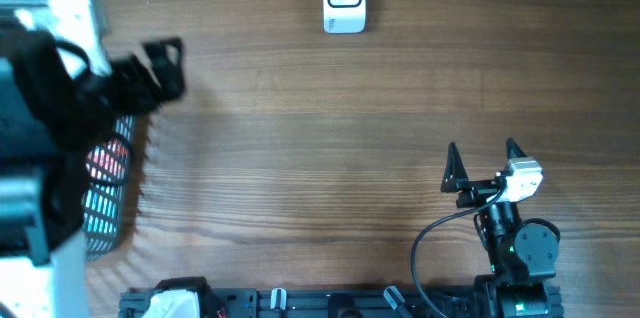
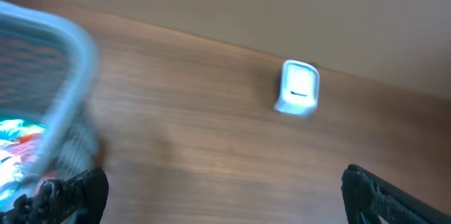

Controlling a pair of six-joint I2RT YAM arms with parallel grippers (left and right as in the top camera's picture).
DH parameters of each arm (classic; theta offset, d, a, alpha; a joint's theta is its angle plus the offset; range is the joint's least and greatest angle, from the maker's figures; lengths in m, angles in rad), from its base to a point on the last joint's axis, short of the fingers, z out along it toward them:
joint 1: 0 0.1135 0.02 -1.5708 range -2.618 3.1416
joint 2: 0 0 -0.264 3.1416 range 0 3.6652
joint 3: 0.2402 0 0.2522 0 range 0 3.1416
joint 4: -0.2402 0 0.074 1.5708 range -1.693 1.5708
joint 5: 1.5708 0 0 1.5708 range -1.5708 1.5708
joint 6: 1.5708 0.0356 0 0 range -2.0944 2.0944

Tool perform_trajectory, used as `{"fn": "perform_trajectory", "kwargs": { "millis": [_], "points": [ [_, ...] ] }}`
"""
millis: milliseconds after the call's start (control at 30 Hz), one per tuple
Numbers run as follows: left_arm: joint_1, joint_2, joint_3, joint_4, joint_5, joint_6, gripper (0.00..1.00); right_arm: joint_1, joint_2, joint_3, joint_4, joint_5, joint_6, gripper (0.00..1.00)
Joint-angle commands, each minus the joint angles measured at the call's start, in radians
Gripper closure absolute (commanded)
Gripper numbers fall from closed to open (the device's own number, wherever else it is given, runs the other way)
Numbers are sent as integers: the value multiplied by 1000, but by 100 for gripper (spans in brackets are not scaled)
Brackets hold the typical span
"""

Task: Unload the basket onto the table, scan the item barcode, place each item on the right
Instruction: 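Reach the left gripper into the basket toward the green-lidded jar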

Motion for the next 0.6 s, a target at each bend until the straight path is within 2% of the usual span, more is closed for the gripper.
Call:
{"fn": "perform_trajectory", "kwargs": {
  "millis": [0,100,200,367,433,567],
  "points": [
    [122,135,252,-110,-231,-231,0,5,-1,2,2,10,-6,0],
    [329,185,287,-221,-254,-476,0,5,-1,2,2,10,-6,0],
    [536,224,287,-314,-253,-661,0,5,-1,2,2,10,-6,0],
    [757,286,287,-488,-208,-911,0,5,-1,2,2,10,-5,0],
    [782,305,287,-488,-140,-906,0,5,-1,2,2,10,-6,0],
    [783,346,287,-476,-182,-906,0,5,-1,2,2,10,-6,0]
  ]
}}
